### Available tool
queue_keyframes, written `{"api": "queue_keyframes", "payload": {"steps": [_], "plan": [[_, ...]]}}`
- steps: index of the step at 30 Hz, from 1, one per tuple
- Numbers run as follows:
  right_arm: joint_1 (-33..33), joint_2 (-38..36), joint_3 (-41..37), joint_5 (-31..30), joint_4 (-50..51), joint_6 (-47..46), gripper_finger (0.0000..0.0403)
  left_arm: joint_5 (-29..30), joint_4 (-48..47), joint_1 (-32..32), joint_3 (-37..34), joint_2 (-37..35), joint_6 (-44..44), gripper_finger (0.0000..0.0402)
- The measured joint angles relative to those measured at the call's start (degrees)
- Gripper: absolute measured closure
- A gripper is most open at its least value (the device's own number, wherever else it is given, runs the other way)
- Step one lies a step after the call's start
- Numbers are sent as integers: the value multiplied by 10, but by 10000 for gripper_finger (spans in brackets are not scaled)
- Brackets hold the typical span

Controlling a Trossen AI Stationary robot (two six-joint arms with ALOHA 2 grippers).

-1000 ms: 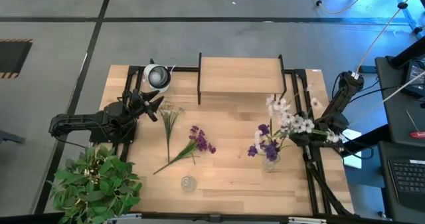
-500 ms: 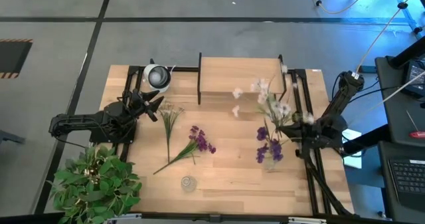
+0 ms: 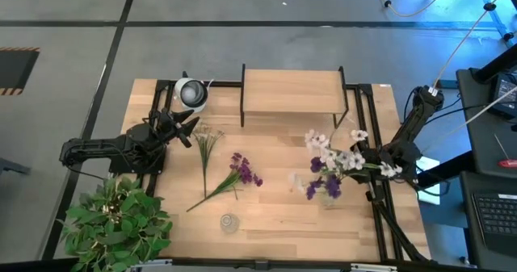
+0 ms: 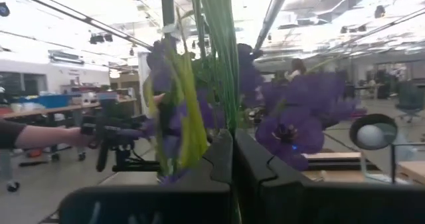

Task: Pick and place flowers into a vace then onto a shelf
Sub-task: Put the bottom white flowers into the right transparent vase

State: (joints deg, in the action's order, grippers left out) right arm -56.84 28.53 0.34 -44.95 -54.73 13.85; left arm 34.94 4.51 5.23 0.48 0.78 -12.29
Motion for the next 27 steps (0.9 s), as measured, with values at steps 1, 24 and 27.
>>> {"api": "queue_keyframes", "payload": {"steps": [1, 24, 27], "plan": [[-1, 0, 0, 0, 1, -2, 403, 0, 0, 0, 0, 0, 0, 206], [-1, -1, 0, 155, -19, -31, 403, 0, 0, 0, 0, 0, 0, 206], [-1, -1, 0, 115, 1, -31, 403, 0, 0, 0, 0, 0, 0, 206]]}}
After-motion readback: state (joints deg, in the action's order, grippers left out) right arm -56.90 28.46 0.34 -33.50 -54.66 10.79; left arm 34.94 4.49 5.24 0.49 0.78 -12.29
